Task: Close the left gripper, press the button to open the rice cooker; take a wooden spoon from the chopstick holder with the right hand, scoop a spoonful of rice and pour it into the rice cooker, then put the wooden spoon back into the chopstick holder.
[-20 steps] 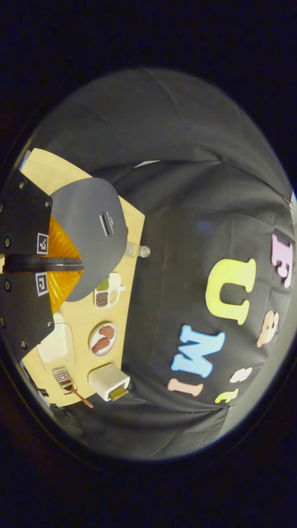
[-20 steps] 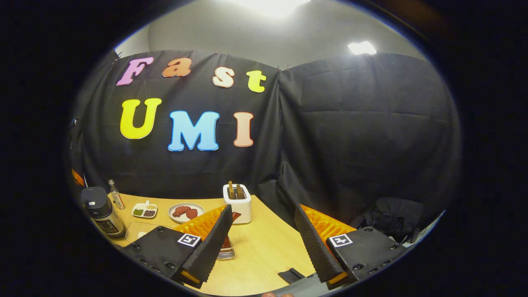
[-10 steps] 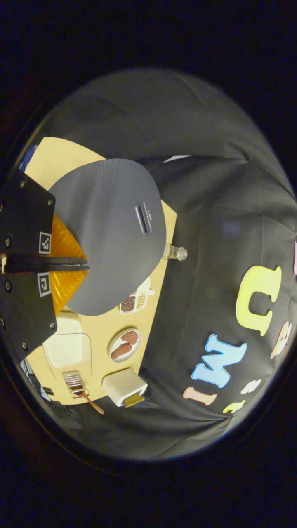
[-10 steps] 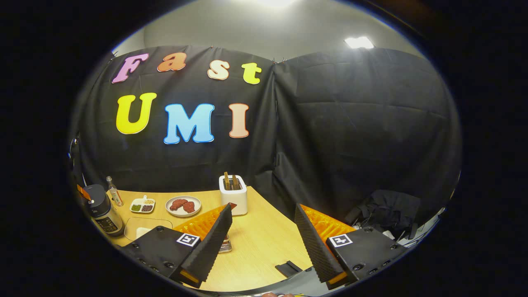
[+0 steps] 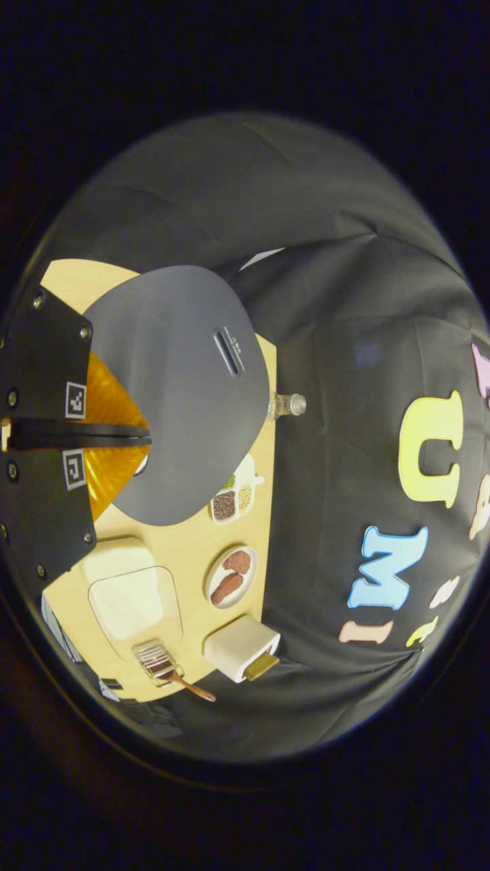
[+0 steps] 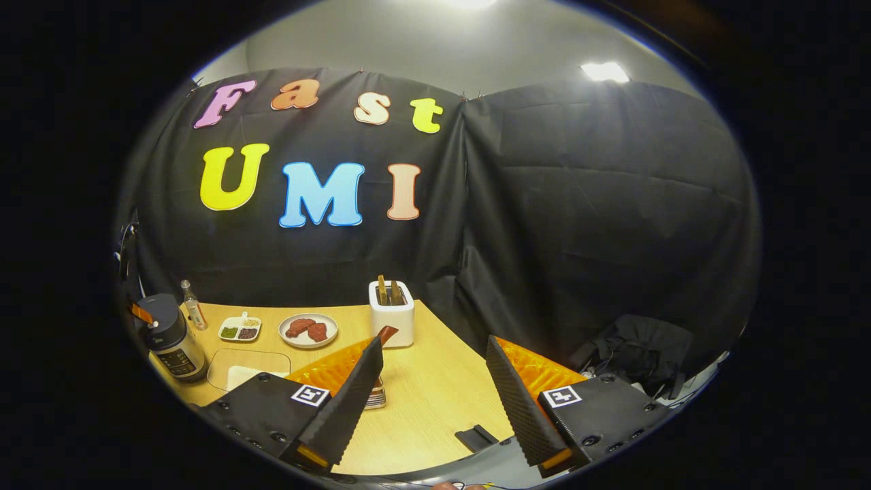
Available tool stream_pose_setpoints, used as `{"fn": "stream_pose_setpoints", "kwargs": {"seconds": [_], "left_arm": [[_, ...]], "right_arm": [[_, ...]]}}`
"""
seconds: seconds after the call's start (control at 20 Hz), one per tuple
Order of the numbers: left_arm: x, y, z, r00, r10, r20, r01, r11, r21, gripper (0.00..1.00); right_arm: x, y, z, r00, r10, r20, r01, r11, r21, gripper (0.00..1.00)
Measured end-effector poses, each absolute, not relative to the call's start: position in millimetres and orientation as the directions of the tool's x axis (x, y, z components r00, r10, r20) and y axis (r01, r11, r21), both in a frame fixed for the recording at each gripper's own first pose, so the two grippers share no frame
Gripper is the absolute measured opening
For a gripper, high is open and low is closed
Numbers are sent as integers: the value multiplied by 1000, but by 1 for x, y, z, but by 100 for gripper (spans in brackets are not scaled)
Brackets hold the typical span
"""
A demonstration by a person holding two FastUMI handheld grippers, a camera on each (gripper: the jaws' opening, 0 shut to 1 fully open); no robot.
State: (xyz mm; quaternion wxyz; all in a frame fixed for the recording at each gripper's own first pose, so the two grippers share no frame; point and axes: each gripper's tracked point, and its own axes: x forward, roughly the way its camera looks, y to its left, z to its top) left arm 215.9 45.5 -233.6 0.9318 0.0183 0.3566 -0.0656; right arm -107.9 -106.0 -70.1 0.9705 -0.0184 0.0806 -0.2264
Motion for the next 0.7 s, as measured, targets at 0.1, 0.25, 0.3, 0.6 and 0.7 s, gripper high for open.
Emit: {"fn": "stream_pose_setpoints", "kwargs": {"seconds": [0.1, 0.25, 0.3, 0.6, 0.7], "left_arm": [[215, 45, -234, 736, -103, -669, 131, 991, -10, 2], [214, 44, -236, 722, -97, -684, 115, 993, -20, 2], [215, 45, -234, 737, -96, -669, 117, 993, -13, 2], [212, 53, -166, 882, -9, -471, 48, 996, 70, 2], [214, 60, -107, 940, 49, -338, -5, 992, 130, 2]], "right_arm": [[-109, -104, -70, 889, -432, -153, 425, 902, -78, 98], [-108, -99, -72, 900, -405, -159, 395, 914, -89, 97], [-106, -98, -72, 904, -396, -162, 385, 918, -94, 97], [-80, -98, -62, 928, -340, -154, 329, 940, -91, 98], [-64, -99, -60, 936, -319, -151, 309, 947, -85, 98]]}}
